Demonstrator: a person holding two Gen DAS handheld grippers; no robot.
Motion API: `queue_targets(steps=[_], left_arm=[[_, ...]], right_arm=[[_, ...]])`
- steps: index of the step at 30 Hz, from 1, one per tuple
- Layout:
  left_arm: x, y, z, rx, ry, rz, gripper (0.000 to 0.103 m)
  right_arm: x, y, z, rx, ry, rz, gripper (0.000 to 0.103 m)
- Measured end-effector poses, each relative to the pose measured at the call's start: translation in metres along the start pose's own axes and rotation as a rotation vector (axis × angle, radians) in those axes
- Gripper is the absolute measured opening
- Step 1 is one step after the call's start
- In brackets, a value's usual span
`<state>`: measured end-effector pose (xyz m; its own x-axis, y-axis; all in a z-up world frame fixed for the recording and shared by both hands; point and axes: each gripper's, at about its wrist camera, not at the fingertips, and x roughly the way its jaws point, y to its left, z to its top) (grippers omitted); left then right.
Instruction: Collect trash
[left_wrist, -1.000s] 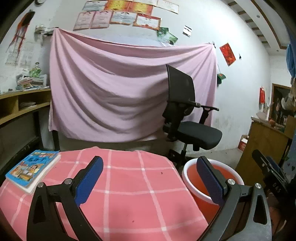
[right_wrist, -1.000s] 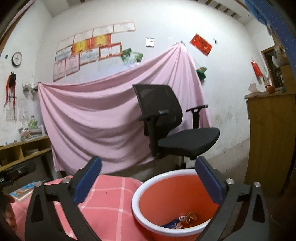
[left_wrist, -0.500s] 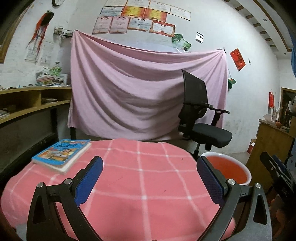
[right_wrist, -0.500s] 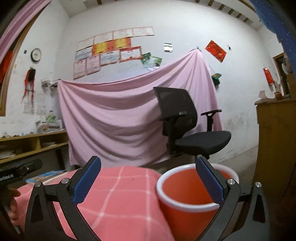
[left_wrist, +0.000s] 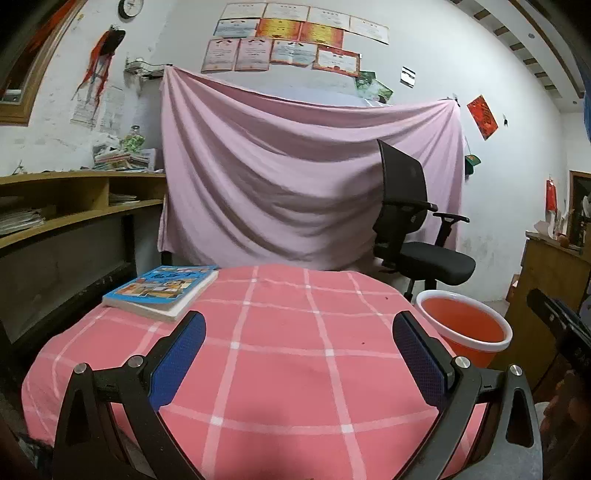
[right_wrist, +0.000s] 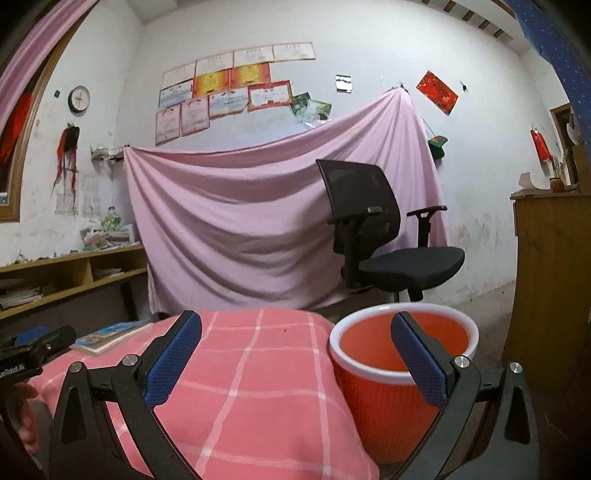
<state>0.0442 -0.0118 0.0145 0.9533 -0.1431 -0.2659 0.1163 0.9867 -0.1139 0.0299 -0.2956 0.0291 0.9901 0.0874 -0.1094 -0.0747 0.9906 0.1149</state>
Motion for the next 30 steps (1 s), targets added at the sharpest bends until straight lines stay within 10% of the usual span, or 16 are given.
queue_targets(steps=[30], left_arm=[[0.009, 0.007, -0.025, 0.032, 0.067, 0.008, 0.099]], right_arm=[[0.011, 0.025, -0.029, -0.024, 0.129, 0.028, 0.103]])
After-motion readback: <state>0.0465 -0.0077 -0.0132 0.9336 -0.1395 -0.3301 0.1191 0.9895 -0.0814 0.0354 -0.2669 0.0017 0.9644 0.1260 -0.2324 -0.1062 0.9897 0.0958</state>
